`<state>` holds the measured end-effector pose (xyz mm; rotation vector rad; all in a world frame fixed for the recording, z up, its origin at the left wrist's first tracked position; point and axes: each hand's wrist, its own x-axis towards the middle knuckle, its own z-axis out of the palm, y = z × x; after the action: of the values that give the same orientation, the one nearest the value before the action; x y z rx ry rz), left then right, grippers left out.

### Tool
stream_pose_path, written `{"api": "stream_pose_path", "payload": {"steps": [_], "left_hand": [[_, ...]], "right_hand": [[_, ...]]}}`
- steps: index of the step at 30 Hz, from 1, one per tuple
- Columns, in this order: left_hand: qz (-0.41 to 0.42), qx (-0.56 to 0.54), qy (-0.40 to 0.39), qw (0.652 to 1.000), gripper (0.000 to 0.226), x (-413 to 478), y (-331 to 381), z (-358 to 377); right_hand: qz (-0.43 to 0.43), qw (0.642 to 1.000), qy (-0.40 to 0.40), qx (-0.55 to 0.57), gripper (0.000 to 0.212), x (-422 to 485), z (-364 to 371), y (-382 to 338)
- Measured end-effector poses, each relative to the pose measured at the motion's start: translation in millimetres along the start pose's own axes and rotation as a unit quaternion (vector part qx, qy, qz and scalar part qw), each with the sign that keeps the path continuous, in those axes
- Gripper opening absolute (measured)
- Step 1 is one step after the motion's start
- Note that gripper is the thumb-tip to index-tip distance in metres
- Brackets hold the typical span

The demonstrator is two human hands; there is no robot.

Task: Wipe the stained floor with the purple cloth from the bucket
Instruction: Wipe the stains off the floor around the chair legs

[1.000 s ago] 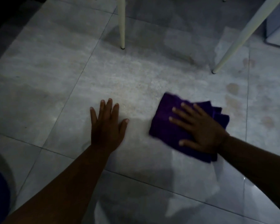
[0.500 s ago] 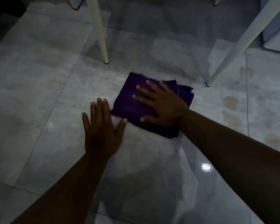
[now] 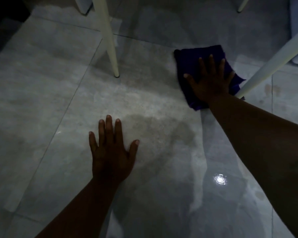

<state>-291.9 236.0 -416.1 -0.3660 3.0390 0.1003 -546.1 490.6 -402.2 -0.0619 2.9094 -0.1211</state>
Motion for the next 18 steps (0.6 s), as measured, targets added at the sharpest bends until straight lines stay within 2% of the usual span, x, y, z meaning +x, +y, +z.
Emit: {"api": "stream_pose_path", "payload": {"steps": [3, 5, 8, 10, 15, 18], "left_hand": [[-0.006, -0.006, -0.009, 1.0, 0.083, 1.1, 1.4, -1.0], [-0.004, -0.006, -0.012, 1.0, 0.082, 2.4, 1.4, -0.9], [-0.002, -0.005, -0.019, 1.0, 0.076, 2.7, 0.6, -0.4], [-0.006, -0.01, -0.022, 1.0, 0.073, 3.1, -0.3, -0.6], [0.011, -0.014, -0.016, 1.0, 0.076, -0.5, -1.6, 2.8], [0.033, -0.031, -0.028, 0.999, 0.077, -12.4, 3.0, -1.4]], "right_hand": [[0.078, 0.997, -0.009, 0.024, 0.093, -11.5, 0.2, -15.5], [0.076, 0.997, -0.011, 0.017, 0.094, -33.3, 6.9, -25.2], [-0.059, 0.998, -0.004, -0.005, 0.09, -100.3, 24.4, -37.3], [-0.167, 0.986, -0.017, -0.02, 0.089, -161.2, 37.3, -36.6], [-0.412, 0.907, -0.057, -0.058, 0.084, -329.7, 71.4, 26.2], [-0.495, 0.857, -0.064, -0.127, 0.079, -404.0, 67.6, 87.6]]}}
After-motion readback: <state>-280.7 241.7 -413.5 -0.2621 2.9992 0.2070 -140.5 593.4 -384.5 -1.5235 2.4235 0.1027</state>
